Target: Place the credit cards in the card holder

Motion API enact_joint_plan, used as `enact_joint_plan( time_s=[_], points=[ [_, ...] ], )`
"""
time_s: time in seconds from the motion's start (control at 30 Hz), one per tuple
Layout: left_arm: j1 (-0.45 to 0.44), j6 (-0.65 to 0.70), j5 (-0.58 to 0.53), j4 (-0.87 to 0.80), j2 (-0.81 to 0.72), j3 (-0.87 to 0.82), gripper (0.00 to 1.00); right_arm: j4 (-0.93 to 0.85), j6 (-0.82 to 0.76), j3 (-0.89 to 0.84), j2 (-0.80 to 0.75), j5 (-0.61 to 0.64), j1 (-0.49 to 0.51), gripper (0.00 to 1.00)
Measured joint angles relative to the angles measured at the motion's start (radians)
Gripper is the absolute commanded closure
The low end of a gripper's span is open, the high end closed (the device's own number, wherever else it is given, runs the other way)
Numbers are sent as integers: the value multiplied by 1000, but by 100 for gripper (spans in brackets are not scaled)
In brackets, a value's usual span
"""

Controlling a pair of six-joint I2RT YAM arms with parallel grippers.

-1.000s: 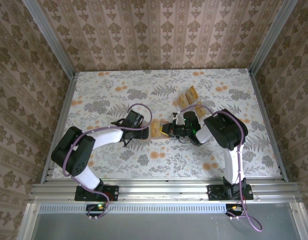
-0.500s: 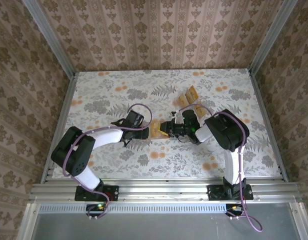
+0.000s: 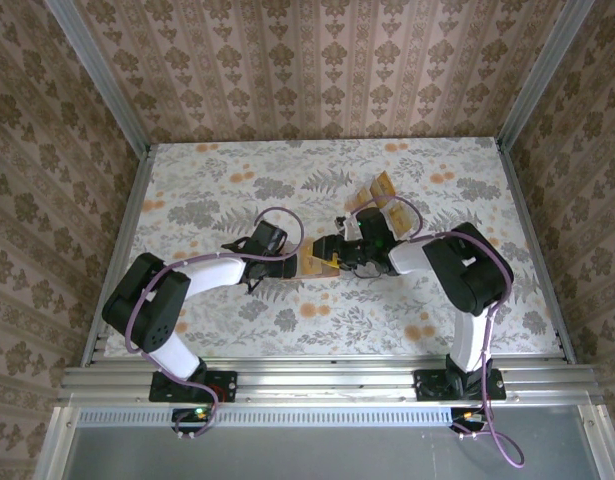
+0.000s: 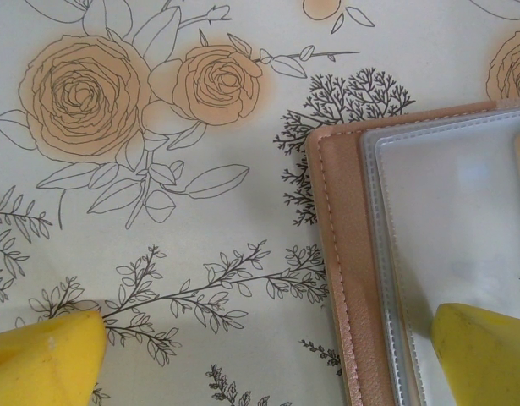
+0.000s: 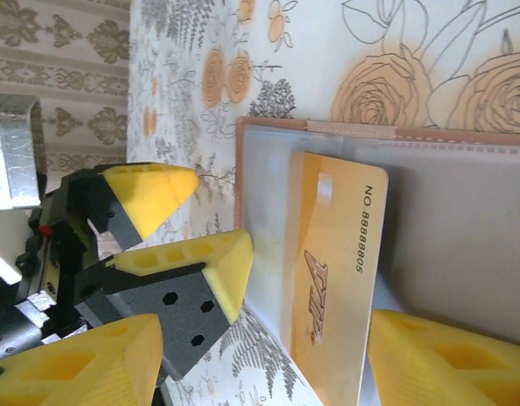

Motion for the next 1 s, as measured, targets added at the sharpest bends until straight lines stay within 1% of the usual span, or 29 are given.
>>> enact_joint_plan(
  time_s=[0.27, 0.37, 0.43, 0.57, 0.6, 0.67, 0.8, 1.0],
  points=[
    [0, 0, 2, 4, 0, 0, 0, -167, -71, 38, -33, 47, 0, 34],
    [0, 0, 3, 5, 0, 0, 0, -236, -103, 53, -43, 74, 0, 41],
    [0, 0, 4, 6, 0, 0, 0, -281, -121, 66, -47, 90, 0, 53],
    [0, 0, 5, 13, -3, -6, 0, -372, -171, 98, -47, 136, 0, 85],
    [0, 0, 5, 15, -4, -8, 0, -394, -182, 108, -47, 151, 1, 91],
    [0, 0, 8, 19, -6, -13, 0, -440, -202, 130, -46, 179, 7, 98],
    [0, 0, 8, 24, -9, -18, 0, -509, -234, 171, -43, 223, 20, 100],
    [0, 0, 11, 29, -10, -20, 0, -571, -264, 224, -6, 254, 42, 100]
  ],
)
